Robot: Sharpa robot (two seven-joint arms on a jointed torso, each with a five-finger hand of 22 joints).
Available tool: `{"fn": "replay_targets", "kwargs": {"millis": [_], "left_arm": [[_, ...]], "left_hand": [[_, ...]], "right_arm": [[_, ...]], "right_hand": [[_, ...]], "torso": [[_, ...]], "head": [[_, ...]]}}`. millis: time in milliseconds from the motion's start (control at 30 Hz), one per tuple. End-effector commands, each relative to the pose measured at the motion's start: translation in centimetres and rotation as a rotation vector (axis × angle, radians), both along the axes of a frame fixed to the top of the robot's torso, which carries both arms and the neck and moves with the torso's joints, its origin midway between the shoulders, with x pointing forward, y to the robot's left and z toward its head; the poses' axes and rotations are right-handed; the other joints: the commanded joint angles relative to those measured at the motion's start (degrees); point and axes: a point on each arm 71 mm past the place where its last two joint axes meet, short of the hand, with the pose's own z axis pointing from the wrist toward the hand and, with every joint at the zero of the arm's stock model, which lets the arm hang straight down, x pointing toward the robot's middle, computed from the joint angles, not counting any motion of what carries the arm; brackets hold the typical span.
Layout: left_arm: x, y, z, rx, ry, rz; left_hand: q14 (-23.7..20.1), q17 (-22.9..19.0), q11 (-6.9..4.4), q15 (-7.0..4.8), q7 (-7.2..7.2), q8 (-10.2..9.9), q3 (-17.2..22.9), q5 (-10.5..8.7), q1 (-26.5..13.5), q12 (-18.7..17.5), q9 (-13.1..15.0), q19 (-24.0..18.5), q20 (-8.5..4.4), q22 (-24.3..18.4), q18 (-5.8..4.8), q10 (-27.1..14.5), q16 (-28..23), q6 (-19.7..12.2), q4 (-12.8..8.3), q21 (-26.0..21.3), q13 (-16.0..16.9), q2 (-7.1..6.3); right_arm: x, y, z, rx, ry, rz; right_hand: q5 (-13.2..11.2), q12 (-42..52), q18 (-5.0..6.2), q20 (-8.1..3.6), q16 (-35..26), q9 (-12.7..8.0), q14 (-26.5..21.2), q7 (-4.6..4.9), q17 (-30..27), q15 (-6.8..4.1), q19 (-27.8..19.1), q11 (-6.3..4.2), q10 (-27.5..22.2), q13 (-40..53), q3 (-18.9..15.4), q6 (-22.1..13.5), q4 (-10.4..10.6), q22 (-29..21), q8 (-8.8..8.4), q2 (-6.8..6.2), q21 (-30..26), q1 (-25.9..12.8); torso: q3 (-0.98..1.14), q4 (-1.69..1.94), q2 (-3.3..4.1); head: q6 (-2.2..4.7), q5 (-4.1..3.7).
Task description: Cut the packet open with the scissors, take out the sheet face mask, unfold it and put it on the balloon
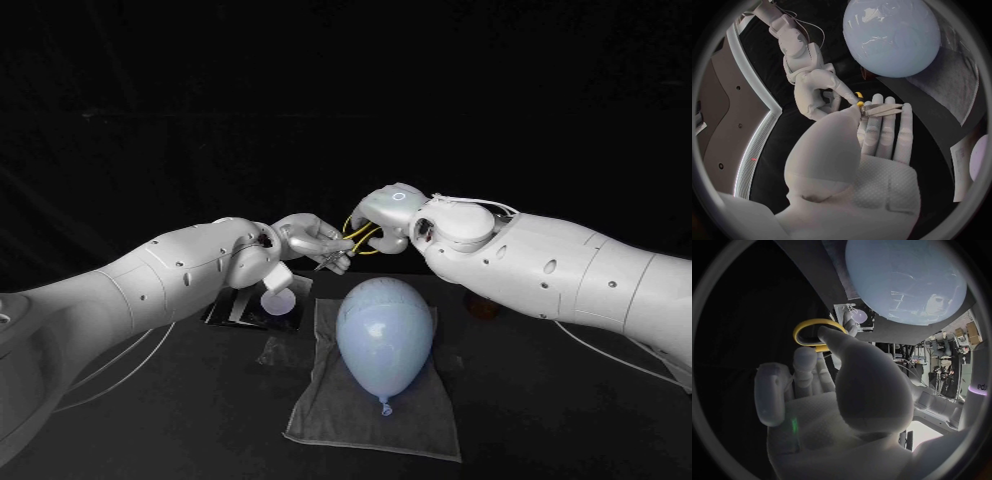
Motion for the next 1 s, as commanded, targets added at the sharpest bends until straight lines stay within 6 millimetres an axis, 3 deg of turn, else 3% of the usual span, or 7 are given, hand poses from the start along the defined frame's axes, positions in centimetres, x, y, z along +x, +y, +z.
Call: {"fn": "replay_targets", "kwargs": {"millis": [33,300,700,1000], "left_arm": [[-0.1,-0.7,0.4,-0.029,-0.002,-0.025],[0.0,-1.0,0.7,-0.028,-0.004,-0.029],[0.1,-1.5,1.0,-0.015,-0.001,-0.047],[0.1,-2.2,1.1,-0.012,0.000,-0.065]], "left_hand": [[0.22,0.09,-0.04,0.10,-0.12,0.18,4.07,0.17,-0.39,-0.37,0.31,0.37,-0.02,0.07,1.13,0.38,-0.27,-0.05,-3.53,0.10,-0.03,-0.01],[0.23,0.13,-0.05,0.09,-0.12,0.20,4.20,0.17,-0.46,-0.37,0.36,0.44,-0.02,0.08,1.16,0.41,-0.27,-0.05,-3.59,0.14,-0.02,-0.07],[0.25,0.16,-0.06,0.09,-0.13,0.22,4.30,0.17,-0.50,-0.37,0.40,0.49,-0.02,0.08,1.18,0.42,-0.26,-0.04,-3.66,0.16,-0.02,-0.14],[0.28,0.21,-0.06,0.08,-0.14,0.25,4.47,0.17,-0.57,-0.37,0.47,0.54,-0.01,0.08,1.20,0.46,-0.26,-0.02,-3.72,0.19,-0.02,-0.15]], "right_arm": [[0.0,0.1,-0.7,-0.051,0.038,-0.004],[0.3,0.4,-1.2,-0.074,0.062,-0.005],[0.3,1.1,-1.6,-0.100,0.080,0.006],[0.4,1.6,-2.3,-0.154,0.104,0.007]], "right_hand": [[-0.60,-1.43,-0.74,0.31,-0.02,-0.17,0.66,-0.12,-0.87,0.14,5.00,-0.25,2.84,-1.10,2.08,1.25,0.11,8.11,0.07,-0.57,0.62,-1.27],[-0.89,-4.73,-0.93,0.19,-0.01,0.05,1.34,-0.68,-2.43,-0.28,5.21,-0.76,7.02,-2.79,5.13,3.82,0.54,9.13,0.72,-0.62,1.29,-2.56],[-1.47,-6.66,-1.02,0.11,-0.45,0.45,1.37,-0.74,-4.18,-0.34,5.29,-0.84,9.62,-2.96,6.31,5.34,0.59,9.54,1.31,-0.15,1.54,-3.05],[-3.74,-8.39,-1.31,-0.14,-0.45,1.51,-0.95,-0.78,-4.56,-0.49,5.34,-0.96,13.79,-2.70,5.98,7.04,0.67,11.06,2.23,-0.15,2.58,-3.89]], "torso": [[0.03,-0.06,0.00],[0.07,0.06,0.10],[0.05,0.24,0.37],[0.04,0.21,0.36]], "head": [[-0.24,0.05],[-0.50,-0.12],[-0.50,-0.37],[-0.71,-0.69]]}}
